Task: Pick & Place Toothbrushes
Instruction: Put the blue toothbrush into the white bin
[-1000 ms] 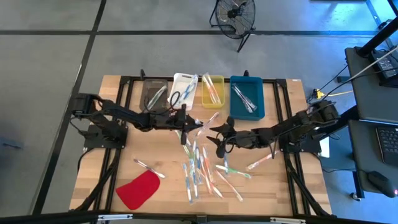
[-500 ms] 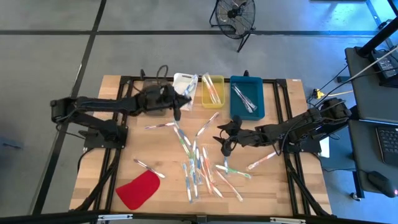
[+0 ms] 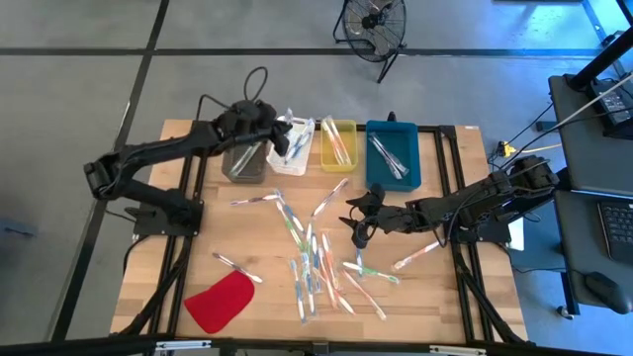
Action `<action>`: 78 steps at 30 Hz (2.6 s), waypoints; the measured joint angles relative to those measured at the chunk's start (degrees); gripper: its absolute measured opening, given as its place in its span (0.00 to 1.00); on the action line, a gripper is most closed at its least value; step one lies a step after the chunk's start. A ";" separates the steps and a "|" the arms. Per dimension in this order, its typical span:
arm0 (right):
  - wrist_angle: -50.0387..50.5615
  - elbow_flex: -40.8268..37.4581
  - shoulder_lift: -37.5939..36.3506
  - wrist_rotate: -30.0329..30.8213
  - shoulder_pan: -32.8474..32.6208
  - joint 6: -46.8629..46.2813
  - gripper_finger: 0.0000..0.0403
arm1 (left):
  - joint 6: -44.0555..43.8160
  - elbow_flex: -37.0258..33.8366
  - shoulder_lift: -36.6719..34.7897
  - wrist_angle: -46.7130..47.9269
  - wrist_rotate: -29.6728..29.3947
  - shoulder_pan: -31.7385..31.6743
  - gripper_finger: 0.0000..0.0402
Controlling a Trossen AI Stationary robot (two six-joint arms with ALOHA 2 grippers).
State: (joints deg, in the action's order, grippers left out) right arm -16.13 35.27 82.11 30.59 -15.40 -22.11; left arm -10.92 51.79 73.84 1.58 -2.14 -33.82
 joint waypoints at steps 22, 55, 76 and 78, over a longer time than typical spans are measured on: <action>-0.07 0.00 0.00 -0.02 0.00 0.04 0.67 | -6.30 19.56 22.90 22.77 7.04 -7.34 0.06; 0.54 0.00 0.00 -0.02 -0.01 0.13 0.67 | -7.90 19.62 32.66 19.60 10.53 -10.58 0.15; 0.76 0.00 0.00 -0.20 -0.02 -0.82 0.67 | -2.84 22.47 31.76 24.32 10.61 -10.90 0.42; 0.74 0.00 0.00 -0.20 -0.02 -0.87 0.67 | -1.26 22.53 30.76 24.64 10.61 -10.55 0.42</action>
State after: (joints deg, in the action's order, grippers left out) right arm -15.39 35.27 82.11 30.39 -15.42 -22.98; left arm -12.19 74.32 104.60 26.22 8.47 -44.37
